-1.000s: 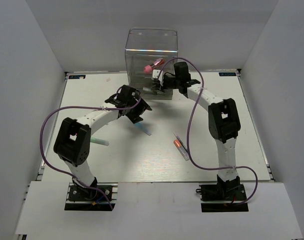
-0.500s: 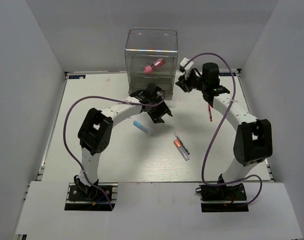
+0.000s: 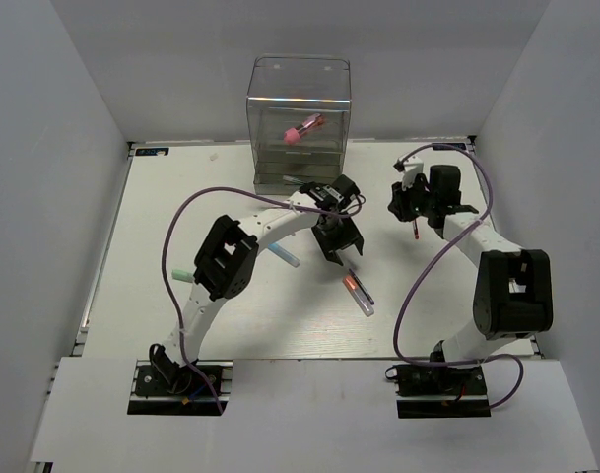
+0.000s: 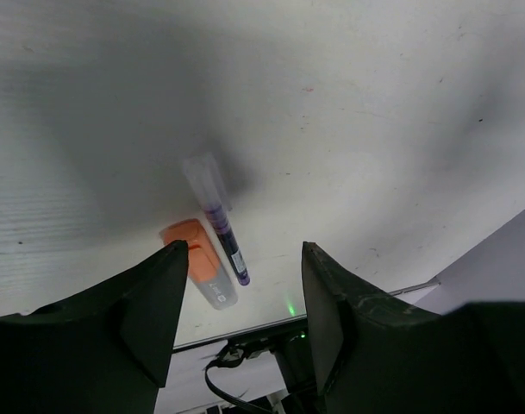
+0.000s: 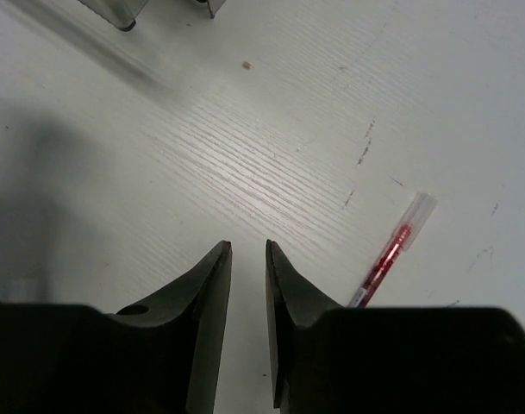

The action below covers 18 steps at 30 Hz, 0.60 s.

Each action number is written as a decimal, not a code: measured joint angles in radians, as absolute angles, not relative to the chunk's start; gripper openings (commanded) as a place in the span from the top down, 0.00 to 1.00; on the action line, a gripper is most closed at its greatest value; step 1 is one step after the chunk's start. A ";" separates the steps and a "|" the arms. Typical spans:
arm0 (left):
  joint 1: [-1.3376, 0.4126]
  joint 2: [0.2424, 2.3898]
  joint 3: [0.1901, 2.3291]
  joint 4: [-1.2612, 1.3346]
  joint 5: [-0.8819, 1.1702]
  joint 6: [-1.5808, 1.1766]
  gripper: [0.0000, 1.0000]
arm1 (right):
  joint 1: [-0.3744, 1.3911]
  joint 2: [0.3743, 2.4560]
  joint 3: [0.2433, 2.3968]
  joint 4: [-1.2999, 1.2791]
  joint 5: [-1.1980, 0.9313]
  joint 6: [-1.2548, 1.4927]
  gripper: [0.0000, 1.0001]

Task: Sort the stationery into containers
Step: Pick up the pen from the center of the board.

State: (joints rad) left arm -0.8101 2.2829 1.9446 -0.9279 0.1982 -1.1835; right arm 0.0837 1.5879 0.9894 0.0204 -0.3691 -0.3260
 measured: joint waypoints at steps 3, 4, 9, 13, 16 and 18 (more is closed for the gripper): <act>-0.830 2.317 1.999 -0.981 0.194 -1.206 0.36 | 0.064 1.555 0.962 0.033 -0.368 -0.318 0.70; -0.834 2.325 2.006 -0.997 0.192 -1.214 0.36 | 0.054 1.544 0.950 0.043 -0.368 -0.315 0.70; -0.854 2.346 2.012 -1.070 0.185 -1.245 0.36 | 0.018 1.525 0.917 0.079 -0.371 -0.291 0.67; -0.862 2.350 2.012 -1.096 0.174 -1.267 0.36 | -0.011 1.525 0.899 0.102 -0.391 -0.263 0.67; -0.863 2.359 2.029 -1.101 0.166 -1.284 0.36 | -0.027 1.523 0.882 0.117 -0.406 -0.242 0.67; -0.863 2.371 2.048 -1.098 0.161 -1.291 0.36 | -0.035 1.517 0.867 0.127 -0.418 -0.236 0.66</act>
